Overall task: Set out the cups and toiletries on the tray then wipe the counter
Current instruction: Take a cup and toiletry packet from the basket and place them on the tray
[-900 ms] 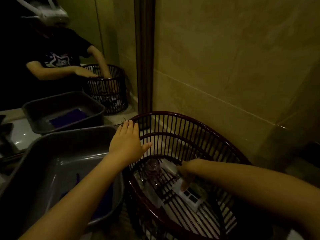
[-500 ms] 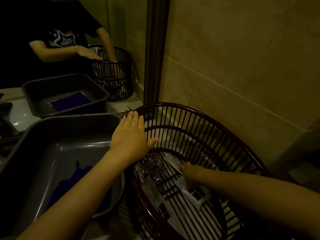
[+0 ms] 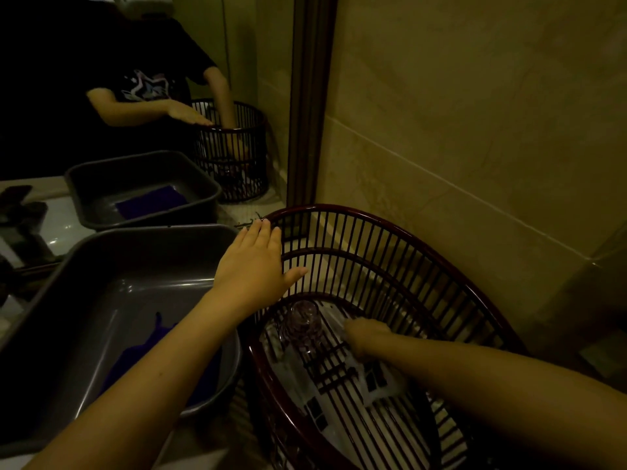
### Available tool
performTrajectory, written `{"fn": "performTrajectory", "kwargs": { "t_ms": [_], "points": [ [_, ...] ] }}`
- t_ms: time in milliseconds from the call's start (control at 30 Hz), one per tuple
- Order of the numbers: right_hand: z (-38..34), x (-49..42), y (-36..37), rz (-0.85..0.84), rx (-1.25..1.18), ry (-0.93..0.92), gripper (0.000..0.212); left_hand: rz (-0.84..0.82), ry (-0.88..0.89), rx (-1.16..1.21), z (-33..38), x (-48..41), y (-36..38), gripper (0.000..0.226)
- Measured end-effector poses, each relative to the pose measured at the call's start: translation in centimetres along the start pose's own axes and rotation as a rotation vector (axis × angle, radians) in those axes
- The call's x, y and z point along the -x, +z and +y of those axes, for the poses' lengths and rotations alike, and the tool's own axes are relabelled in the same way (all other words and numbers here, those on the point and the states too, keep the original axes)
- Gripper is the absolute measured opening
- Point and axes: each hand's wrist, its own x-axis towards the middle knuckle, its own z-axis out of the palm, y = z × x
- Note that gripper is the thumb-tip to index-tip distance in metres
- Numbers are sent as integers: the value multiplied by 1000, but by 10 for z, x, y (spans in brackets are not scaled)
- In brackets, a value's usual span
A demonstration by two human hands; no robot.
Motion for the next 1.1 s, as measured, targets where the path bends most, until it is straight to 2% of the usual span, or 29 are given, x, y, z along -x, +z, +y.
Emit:
{"fn": "performTrajectory", "kwargs": {
  "t_ms": [133,200,267,333,400,433,533,600,667,767,833,933,1033,1100],
  "points": [
    [0,22,-41,7,-35,-11,65,34,-14,49,0,0,0,79],
    [7,38,-62,10,-91,-6,63,68,-17,133,-1,1,-2,73],
    [19,60,-84,48,-274,-17,55,109,-7,217,-1,0,-4,67],
    [29,88,-106,170,-466,-148,45,144,6,326,0,0,-10,58],
    [31,118,-125,340,-599,-330,38,197,12,587,2,3,-18,46],
    [28,133,-133,420,-649,-416,39,192,-4,812,5,7,-24,44],
    [13,163,-149,586,-765,-584,50,-13,-8,1565,15,19,-39,73],
    [0,175,-153,700,-783,-612,58,-74,93,1804,17,26,-45,75],
    [-14,182,-151,810,-765,-607,61,-82,157,1862,19,34,-52,64],
    [-29,189,-144,922,-714,-621,52,-3,108,1877,20,43,-58,50],
    [-35,191,-140,923,-648,-699,56,105,34,1942,17,46,-59,50],
    [-39,192,-135,860,-519,-771,64,251,-91,1962,13,49,-59,35],
    [-39,189,-131,830,-458,-786,68,267,-279,1999,12,51,-54,28],
    [-34,186,-132,820,-498,-812,71,263,-390,2028,7,51,-50,29]
  ]
}}
